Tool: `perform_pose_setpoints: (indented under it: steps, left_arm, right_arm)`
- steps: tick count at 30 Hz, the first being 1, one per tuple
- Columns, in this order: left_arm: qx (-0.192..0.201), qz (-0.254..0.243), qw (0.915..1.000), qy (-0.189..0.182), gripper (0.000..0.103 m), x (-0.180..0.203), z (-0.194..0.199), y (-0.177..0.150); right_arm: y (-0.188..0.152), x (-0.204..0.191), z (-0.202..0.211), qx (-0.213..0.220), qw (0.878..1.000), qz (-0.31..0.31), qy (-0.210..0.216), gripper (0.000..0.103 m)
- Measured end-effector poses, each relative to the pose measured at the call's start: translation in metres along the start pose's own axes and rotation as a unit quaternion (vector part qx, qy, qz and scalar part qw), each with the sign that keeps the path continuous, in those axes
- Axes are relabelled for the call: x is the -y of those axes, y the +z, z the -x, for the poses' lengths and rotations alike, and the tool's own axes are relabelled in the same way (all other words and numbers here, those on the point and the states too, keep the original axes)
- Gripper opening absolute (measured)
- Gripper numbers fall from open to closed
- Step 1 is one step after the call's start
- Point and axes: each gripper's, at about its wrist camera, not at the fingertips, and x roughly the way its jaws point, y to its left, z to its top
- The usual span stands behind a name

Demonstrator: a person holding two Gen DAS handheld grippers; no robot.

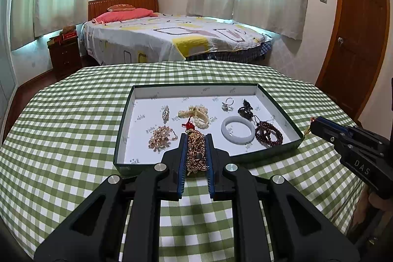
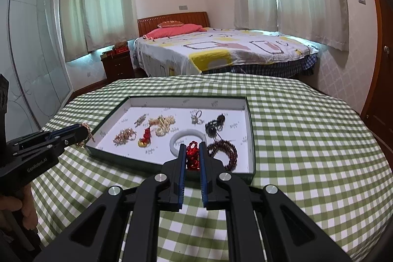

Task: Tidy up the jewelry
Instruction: 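Carry the charm and gold chain over the green box with both tools, then lower charm and gold chain into the box and open both tools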

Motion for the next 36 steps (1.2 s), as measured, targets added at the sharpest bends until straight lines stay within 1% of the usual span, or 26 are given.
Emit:
perform_pose_setpoints:
  steps: [7,16,20,25,29,33,36]
  left_arm:
    - [0.015,-0.003,0.9999,-0.001,0.014,-0.001,-0.002,0.018]
    - [0.032,-0.005,0.9995,0.006,0.014,-0.003,-0.022,0.043]
    - [0.030,-0.008,0.9994,0.014,0.014,-0.007,-0.043,0.054]
    - [0.021,0.002,0.9996,0.019,0.014,-0.015,-0.075,0.071]
    - [0.017,-0.003,0.9996,0.024,0.014,-0.015,-0.099,0.080]
    - [0.004,-0.005,0.9996,0.028,0.014,-0.018,-0.123,0.084]
    - [-0.019,-0.002,0.9994,0.028,0.014,-0.023,-0.145,0.085]
  right_arm:
    - [0.021,-0.003,-0.004,0.017,1.000,0.007,0.003,0.011]
    - [0.051,0.002,-0.029,0.033,0.999,0.014,-0.002,0.011]
    - [0.063,0.006,-0.049,0.030,0.999,0.017,-0.006,0.011]
    - [0.077,0.007,-0.072,0.029,0.999,0.024,-0.009,0.011]
    - [0.085,0.008,-0.094,0.026,0.999,0.029,-0.010,0.011]
    - [0.087,0.012,-0.120,0.008,0.999,0.029,-0.010,0.011]
    - [0.086,0.016,-0.139,-0.011,0.999,0.028,-0.010,0.011]
